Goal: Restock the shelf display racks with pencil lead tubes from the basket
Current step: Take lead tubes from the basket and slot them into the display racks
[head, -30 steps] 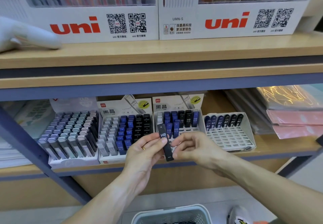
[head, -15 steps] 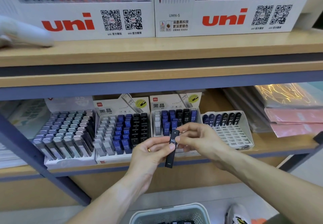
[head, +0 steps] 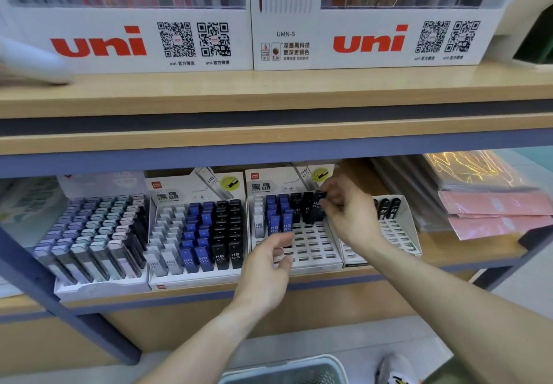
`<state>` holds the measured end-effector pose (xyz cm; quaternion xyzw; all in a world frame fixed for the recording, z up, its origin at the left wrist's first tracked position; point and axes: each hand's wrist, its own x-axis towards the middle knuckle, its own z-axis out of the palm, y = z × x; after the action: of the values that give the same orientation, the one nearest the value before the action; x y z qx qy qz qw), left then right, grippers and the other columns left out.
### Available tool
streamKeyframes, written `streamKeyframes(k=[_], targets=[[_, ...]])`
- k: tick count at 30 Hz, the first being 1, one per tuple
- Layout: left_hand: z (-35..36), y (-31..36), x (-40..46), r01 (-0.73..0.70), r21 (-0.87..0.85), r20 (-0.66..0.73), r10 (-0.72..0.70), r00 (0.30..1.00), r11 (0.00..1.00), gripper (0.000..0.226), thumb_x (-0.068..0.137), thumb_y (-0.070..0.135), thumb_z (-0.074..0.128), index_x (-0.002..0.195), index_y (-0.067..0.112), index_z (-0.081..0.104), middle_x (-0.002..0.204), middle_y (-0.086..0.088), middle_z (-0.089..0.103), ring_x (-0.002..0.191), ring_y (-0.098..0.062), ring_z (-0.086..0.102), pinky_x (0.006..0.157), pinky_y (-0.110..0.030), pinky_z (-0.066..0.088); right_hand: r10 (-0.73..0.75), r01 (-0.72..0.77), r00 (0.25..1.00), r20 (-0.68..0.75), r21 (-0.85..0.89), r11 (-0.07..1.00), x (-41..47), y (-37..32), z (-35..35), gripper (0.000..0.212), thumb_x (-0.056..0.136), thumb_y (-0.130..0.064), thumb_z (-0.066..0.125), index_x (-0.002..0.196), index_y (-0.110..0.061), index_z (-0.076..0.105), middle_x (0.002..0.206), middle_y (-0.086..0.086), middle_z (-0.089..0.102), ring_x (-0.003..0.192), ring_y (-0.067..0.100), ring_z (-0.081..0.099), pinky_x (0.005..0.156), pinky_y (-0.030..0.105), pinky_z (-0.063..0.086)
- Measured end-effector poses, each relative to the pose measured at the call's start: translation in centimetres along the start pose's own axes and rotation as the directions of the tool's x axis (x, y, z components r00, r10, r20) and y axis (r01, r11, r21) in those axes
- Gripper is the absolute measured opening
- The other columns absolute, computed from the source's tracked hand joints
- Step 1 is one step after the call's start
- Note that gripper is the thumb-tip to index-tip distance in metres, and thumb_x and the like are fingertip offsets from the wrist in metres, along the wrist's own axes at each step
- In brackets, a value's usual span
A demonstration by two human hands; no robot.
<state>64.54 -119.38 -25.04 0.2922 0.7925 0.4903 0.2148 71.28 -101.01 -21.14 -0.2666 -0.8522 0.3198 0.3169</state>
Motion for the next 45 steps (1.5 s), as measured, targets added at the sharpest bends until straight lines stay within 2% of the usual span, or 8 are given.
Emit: streamKeyframes(k=[9,19,26,30,36,39,42,45], targets=[[0.5,-0.6,0.5,-0.014,0.153,0.032,0.009,0.999,0.988,0.051,0.103,0.010,0.053,0.148,0.032,0.047,0.137,0.013,0.060,0.130,-0.003,0.050,0.105,-0.015,0.035,-0.146,0.159,0.979,0.141,-0.083,0.984,0.2,0.2,2.7,0.023,0.091,-0.006,0.067,0.103,-0.024,0.061,0.090,-0.007,0.069,0.083,0.010,0.066,0.075,0.029,0.055],[0.5,-1.5,1.0,-0.008,0.150,0.053,0.000,0.999,0.989,0.051,0.104,0.014,0.052,0.150,0.036,0.043,0.140,0.010,0.059,0.126,-0.005,0.052,0.095,-0.014,0.035,-0.104,0.130,0.977,0.184,-0.138,0.982,0.7,1.2,3.6,0.027,0.091,-0.004,0.068,0.110,-0.022,0.068,0.098,-0.003,0.071,0.085,0.013,0.068,0.079,0.029,0.057],[-0.2,-2.1,0.3,-0.079,0.120,0.069,0.071,0.995,0.990,0.051,0.104,0.015,0.053,0.147,0.040,0.046,0.135,0.015,0.061,0.128,-0.001,0.052,0.096,-0.008,0.035,-0.104,0.137,0.974,0.200,-0.160,0.978,-0.4,0.7,2.5,0.040,0.087,-0.008,0.071,0.122,-0.024,0.060,0.103,-0.004,0.063,0.079,0.011,0.064,0.075,0.034,0.056],[-1.2,-2.6,-1.4,-0.200,0.173,0.048,0.195,0.980,0.964,0.047,0.101,0.016,0.058,0.142,0.038,0.052,0.126,0.021,0.064,0.121,0.006,0.054,0.107,-0.021,0.044,-0.109,0.164,0.949,0.297,-0.167,0.972,-2.7,-0.5,1.2,0.032,0.087,-0.022,0.072,0.116,-0.028,0.059,0.099,-0.010,0.064,0.079,0.007,0.064,0.073,0.034,0.057],[-2.2,-5.9,-5.8,-0.314,0.321,0.199,0.260,0.945,0.894,0.039,0.100,0.023,0.060,0.138,0.033,0.055,0.129,0.016,0.063,0.119,-0.003,0.057,0.104,-0.035,0.048,-0.080,0.171,0.797,0.598,-0.097,0.980,-10.7,-1.1,0.1,0.030,0.087,-0.031,0.077,0.112,-0.025,0.061,0.095,-0.012,0.069,0.081,0.002,0.065,0.076,0.024,0.055],[-2.1,-8.5,-8.7,-0.310,0.430,0.367,0.150,0.918,0.848,0.040,0.101,0.029,0.059,0.141,0.029,0.053,0.134,0.009,0.060,0.117,-0.004,0.055,0.105,-0.031,0.045,-0.018,0.172,0.677,0.736,-0.135,0.976,-15.0,0.4,-0.1,0.037,0.089,-0.035,0.075,0.120,-0.023,0.061,0.106,-0.011,0.068,0.091,0.003,0.063,0.080,0.017,0.051],[-1.7,-11.8,-11.4,-0.267,0.502,0.490,-0.016,0.872,0.822,0.044,0.103,0.033,0.056,0.146,0.026,0.048,0.141,0.006,0.056,0.125,-0.010,0.052,0.104,-0.024,0.036,0.104,0.171,0.557,0.824,-0.236,0.957,-19.1,2.9,0.4,0.042,0.092,-0.040,0.070,0.128,-0.025,0.056,0.120,-0.008,0.067,0.103,0.008,0.063,0.088,0.026,0.053],[-0.6,-15.0,-12.9,-0.179,0.555,0.499,-0.153,0.853,0.812,0.048,0.102,0.031,0.058,0.148,0.021,0.047,0.145,-0.002,0.056,0.131,-0.019,0.052,0.104,-0.025,0.035,0.208,0.169,0.444,0.872,-0.309,0.936,-22.8,5.3,2.0,0.047,0.094,-0.039,0.066,0.136,-0.020,0.053,0.133,0.000,0.064,0.118,0.020,0.061,0.098,0.034,0.050]])
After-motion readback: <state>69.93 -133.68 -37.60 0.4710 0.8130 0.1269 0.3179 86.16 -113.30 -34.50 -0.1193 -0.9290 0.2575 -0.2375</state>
